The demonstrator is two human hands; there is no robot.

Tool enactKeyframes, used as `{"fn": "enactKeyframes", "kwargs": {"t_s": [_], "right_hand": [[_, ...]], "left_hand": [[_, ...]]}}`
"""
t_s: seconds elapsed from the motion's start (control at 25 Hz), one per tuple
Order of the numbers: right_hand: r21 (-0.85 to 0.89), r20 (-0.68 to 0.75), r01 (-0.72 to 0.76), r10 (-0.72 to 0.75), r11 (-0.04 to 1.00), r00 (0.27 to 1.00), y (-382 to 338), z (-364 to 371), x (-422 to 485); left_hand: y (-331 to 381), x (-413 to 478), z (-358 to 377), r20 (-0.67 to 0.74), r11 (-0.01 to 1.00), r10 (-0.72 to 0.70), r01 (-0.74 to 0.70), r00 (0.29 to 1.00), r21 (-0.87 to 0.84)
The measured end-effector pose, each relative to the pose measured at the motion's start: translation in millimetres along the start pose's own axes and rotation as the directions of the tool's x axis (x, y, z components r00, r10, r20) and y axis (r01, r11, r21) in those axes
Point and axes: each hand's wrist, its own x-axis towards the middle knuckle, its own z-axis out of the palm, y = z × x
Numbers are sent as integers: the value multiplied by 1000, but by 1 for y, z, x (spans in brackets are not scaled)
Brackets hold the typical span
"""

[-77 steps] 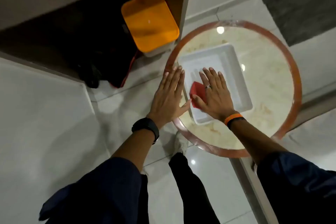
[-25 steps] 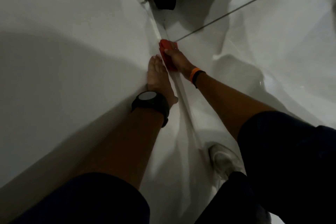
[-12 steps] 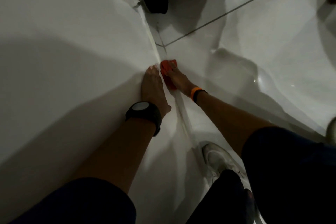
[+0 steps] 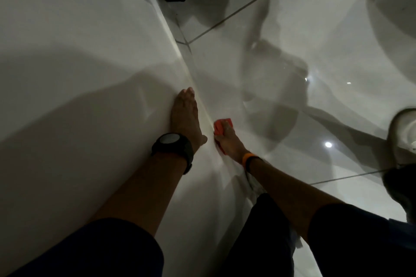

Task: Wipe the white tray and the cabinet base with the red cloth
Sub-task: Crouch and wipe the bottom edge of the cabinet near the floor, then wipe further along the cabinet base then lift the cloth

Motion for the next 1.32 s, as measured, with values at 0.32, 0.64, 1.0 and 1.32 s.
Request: {"fn": "enactKeyframes", "kwargs": {"t_s": [0.32,0.64,1.0,1.32], "right_hand": [[-101,124,273,-260,957,958,-111,-35,69],[-152,30,64,-60,986,998,63,0,-38],[-289,-88,118,-149,950,985,-24,-90,-140],[-513,-459,490,-708,704,537,-208,-259,-474]], "left_hand": [[-22,18,-9,6,997,-46,45,999,69],[26,-11,12,-43,996,76,-75,996,39],[15,-79,1,-509,912,-65,-156,858,-380],[-31,-264,-183,-720,642,-438,-373,539,-670]]}}
